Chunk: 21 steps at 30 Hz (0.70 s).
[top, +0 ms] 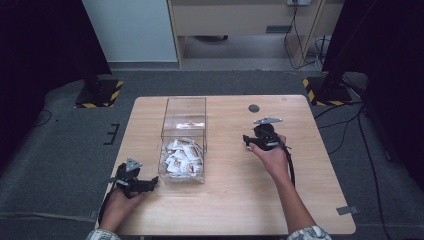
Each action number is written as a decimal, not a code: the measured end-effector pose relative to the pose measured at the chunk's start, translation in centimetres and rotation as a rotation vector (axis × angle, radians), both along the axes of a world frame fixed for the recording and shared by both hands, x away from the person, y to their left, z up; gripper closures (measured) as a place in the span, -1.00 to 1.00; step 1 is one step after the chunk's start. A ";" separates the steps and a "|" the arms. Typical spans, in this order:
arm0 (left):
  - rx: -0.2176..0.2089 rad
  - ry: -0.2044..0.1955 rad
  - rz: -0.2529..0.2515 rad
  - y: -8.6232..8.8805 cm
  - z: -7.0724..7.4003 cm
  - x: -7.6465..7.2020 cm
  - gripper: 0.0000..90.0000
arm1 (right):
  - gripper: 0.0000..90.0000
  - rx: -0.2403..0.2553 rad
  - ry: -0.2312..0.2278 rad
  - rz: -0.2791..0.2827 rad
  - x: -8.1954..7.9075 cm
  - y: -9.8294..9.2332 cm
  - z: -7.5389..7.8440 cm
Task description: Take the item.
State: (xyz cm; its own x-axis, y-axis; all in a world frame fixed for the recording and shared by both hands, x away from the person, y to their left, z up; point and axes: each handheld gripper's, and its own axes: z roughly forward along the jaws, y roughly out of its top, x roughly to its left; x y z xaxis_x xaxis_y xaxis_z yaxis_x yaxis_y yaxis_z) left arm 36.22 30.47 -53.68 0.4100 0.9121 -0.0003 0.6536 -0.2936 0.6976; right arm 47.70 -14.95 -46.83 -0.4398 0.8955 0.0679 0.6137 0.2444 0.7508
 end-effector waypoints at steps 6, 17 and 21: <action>0.000 0.000 0.000 0.0 0.0 0.0 -1.00 | -0.67 0.008 -0.029 -0.027 -0.8 -0.3 0.5; 0.000 0.000 0.000 0.0 0.0 0.0 -1.00 | -0.91 0.013 -0.059 -0.025 -3.6 -1.5 1.3; 0.000 0.000 0.000 0.0 0.0 0.0 -1.00 | -0.90 0.014 -0.052 -0.012 -4.4 -1.8 0.9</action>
State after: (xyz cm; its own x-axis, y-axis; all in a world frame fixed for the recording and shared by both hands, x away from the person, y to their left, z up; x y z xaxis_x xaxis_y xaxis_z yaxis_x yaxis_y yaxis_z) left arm 36.22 30.47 -53.68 0.4099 0.9121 -0.0002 0.6535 -0.2935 0.6977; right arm 43.31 -16.72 -45.95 -0.4327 0.8997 0.0575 0.5764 0.2271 0.7849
